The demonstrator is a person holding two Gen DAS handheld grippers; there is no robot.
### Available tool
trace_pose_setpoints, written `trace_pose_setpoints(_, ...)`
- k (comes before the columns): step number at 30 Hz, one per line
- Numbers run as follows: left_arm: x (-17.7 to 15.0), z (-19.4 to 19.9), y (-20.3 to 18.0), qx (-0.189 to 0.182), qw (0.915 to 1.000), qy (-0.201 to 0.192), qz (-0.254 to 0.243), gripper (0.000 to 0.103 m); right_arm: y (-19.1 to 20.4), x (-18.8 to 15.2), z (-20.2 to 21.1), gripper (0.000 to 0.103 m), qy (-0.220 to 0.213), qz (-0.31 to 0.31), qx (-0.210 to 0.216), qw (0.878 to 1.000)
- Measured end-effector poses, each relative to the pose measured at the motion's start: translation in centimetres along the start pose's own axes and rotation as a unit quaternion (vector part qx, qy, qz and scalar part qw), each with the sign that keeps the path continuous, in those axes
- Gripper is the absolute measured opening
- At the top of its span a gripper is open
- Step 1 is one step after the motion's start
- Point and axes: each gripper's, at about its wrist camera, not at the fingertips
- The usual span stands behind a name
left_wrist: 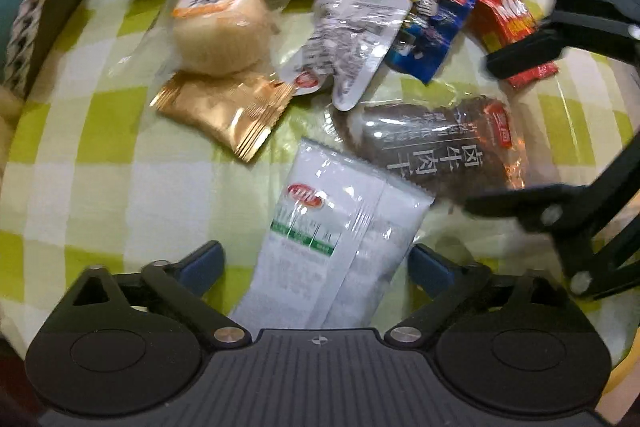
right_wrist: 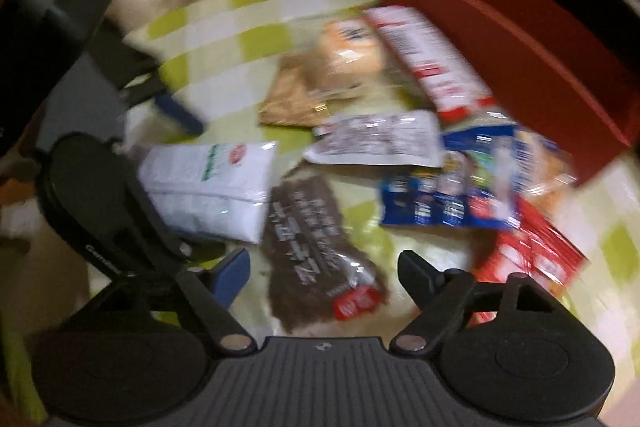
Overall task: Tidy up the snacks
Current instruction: 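Grasp the white wafer packet with left tool while right tool grasps the dark jerky bag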
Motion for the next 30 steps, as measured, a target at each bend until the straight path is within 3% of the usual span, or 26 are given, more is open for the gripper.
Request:
trace_pose_setpoints(5,0.8,0.0,1.1,-0.008,0.9998,0.008,-0.015,0.103,-0.1,1.6,-1.0,0.085,0.033,0.066,0.028,0.997)
trace_pose_setpoints(8,0.6,0.3,2.1,-0.006,0.9996,0.010,-0.024,0.097,-0.5,2.1,-1.0,0.085,0.043,0.083,0.053,0.994)
trace_pose_setpoints(13,0.8,1.2,4.7,-0.012,0.9999,0.010,-0.002,0.070,-0.9,2.0,-1.4,0.086,0.062,0.094,0.067,0.991)
trace_pose_setpoints(15,1.2,1.4,6.2,-0.025,0.9994,0.011,0.019,0.068,-1.0,2.2,-1.8,0.086,0.066,0.096,0.066,0.991)
trace_pose_setpoints(17,1.5,1.4,6.9,-0.037,0.9988,0.009,0.030,0.069,-0.9,2.4,-1.7,0.087,0.065,0.094,0.062,0.991)
trace_pose_setpoints(19,1.6,1.2,7.1,-0.043,0.9984,0.008,0.034,0.078,-1.1,2.8,-2.1,0.090,0.068,0.077,0.067,0.992)
trace_pose_setpoints(21,1.1,1.3,7.1,-0.050,0.9979,0.012,0.040,0.085,-0.5,2.9,-2.7,0.102,0.066,0.077,0.069,0.992)
trace_pose_setpoints(24,0.7,0.9,7.4,-0.047,0.9972,0.016,0.056,0.091,0.7,2.6,-3.2,0.103,0.067,0.092,0.060,0.992)
trace_pose_setpoints(30,-0.3,1.2,8.3,-0.036,0.9958,0.021,0.082,0.094,2.2,3.3,-4.6,0.103,0.072,0.122,-0.002,0.990)
Point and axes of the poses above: each gripper's, at about its wrist camera, not at the fingertips, and z roughly against the way its jaws point, y to its left, x to its top, and after that the axes turned 8 degrees about y, right-handed
